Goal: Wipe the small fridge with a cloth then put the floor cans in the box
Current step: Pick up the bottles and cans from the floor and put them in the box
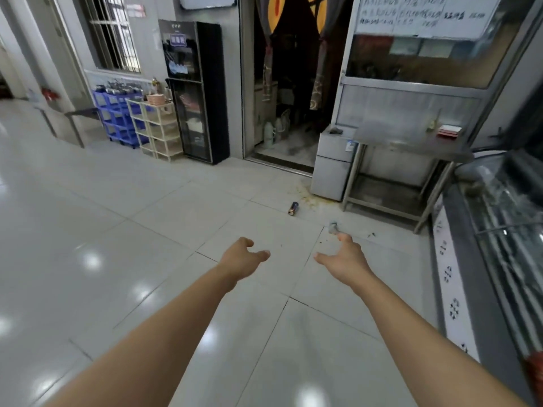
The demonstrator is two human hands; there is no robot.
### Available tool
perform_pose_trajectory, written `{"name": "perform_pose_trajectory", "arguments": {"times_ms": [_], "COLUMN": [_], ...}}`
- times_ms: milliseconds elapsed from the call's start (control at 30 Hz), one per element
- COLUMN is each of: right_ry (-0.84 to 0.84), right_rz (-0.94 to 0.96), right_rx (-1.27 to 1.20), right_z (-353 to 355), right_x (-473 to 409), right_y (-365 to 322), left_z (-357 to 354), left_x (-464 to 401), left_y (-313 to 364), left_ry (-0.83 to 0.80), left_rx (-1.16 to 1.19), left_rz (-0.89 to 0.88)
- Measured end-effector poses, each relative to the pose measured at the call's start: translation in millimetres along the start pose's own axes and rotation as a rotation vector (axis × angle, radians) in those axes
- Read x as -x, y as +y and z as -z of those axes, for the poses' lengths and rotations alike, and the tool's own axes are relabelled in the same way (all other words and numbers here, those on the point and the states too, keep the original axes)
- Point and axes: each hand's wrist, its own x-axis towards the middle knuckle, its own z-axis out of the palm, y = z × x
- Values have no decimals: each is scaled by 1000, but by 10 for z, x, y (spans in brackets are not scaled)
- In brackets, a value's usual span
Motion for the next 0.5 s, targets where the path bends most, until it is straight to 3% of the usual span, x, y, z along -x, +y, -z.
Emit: {"name": "perform_pose_trajectory", "arguments": {"times_ms": [200, 500], "right_ry": [32, 29], "right_rz": [-63, -96], "right_rx": [22, 13], "right_z": [-138, -109], "right_x": [-1168, -3483], "right_y": [-179, -455], "left_z": [-35, -135], "left_x": [-1244, -3390], "left_y": [360, 1139], "left_ry": [-91, -84], "left_rx": [-35, -57], "left_rz": [-15, 16]}}
